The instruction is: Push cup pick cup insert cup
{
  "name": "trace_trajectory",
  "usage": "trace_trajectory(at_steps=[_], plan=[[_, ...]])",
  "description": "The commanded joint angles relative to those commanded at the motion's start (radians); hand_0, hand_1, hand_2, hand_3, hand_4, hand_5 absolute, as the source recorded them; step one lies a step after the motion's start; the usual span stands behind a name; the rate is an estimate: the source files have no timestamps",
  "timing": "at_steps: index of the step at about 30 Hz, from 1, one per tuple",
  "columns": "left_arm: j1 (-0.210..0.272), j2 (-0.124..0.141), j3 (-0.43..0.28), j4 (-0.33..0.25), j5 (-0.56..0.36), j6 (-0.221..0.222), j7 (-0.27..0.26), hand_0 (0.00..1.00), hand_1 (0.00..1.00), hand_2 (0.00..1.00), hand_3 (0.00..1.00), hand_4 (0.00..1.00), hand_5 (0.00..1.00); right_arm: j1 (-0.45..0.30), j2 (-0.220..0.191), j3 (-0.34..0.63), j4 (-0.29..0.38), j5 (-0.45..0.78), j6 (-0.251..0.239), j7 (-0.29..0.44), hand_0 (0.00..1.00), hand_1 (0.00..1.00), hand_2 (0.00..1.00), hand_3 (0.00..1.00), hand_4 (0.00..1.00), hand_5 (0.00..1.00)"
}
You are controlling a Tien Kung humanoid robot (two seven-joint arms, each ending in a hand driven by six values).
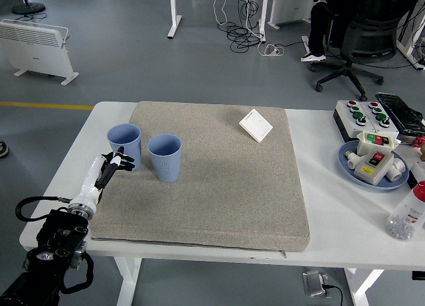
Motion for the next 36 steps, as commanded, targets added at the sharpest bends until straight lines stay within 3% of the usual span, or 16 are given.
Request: trace_trajectory(at_steps=[8,9,14,15,18,20,21,27,32,33,36], plan=[[0.050,0.000,0.123,-0.086,-0.143,0.012,0.001,0.687,0.499,0.466,0.457,0.552,0.998,-0.002,-0.003,0.009,0.000,-0.002,0.001,0.001,0.765,0.671,0.709,0.569,0.110,0.476],[0.067,0.000,0.154,-0.114,-0.175,0.015,0.003,0.609,0.490,0.465,0.456,0.551,0.998,-0.003,-0.003,0.013,0.000,-0.004,0.001,0.001,0.764,0.671,0.710,0.569,0.110,0.475],[0.122,0.000,0.218,-0.214,-0.232,0.025,0.014,0.609,0.490,0.465,0.456,0.551,0.998,-0.005,-0.004,0.021,0.000,-0.009,0.000,0.001,0.764,0.671,0.710,0.569,0.110,0.475],[0.130,0.000,0.220,-0.231,-0.236,0.028,0.016,0.508,0.477,0.459,0.455,0.552,0.998,-0.005,-0.004,0.022,0.000,-0.010,0.000,0.001,0.764,0.671,0.705,0.569,0.110,0.474],[0.171,0.009,0.230,-0.303,-0.246,0.037,0.025,0.508,0.477,0.459,0.455,0.552,0.998,-0.005,-0.004,0.025,0.000,-0.010,0.000,0.001,0.764,0.671,0.705,0.569,0.110,0.474],[0.206,0.033,0.238,-0.359,-0.250,0.043,0.036,0.508,0.477,0.459,0.455,0.552,0.998,-0.004,-0.004,0.028,0.000,-0.009,0.000,0.002,0.764,0.671,0.705,0.569,0.110,0.474],[0.227,0.048,0.241,-0.398,-0.251,0.044,0.042,0.361,0.455,0.452,0.452,0.550,0.998,-0.005,-0.004,0.029,0.000,-0.007,-0.001,0.002,0.764,0.671,0.706,0.569,0.110,0.474],[0.293,0.135,0.237,-0.631,-0.241,0.051,0.068,0.334,0.459,0.453,0.452,0.582,0.998,-0.004,-0.005,0.034,0.000,0.000,-0.002,0.004,0.764,0.671,0.705,0.569,0.110,0.474],[0.256,0.202,0.223,-0.792,-0.195,0.040,0.118,0.334,0.459,0.453,0.452,0.582,0.998,-0.003,-0.007,0.037,0.000,-0.002,-0.002,0.003,0.764,0.671,0.705,0.569,0.110,0.474],[0.253,0.205,0.222,-0.801,-0.192,0.039,0.122,0.487,0.541,0.529,0.539,0.767,0.880,-0.003,-0.007,0.037,0.000,-0.002,-0.002,0.003,0.764,0.671,0.705,0.569,0.110,0.474],[0.193,0.241,0.219,-0.852,-0.110,-0.015,0.224,0.487,0.541,0.529,0.539,0.767,0.880,-0.003,-0.008,0.035,0.000,0.000,-0.002,0.002,0.764,0.671,0.705,0.569,0.110,0.474]])
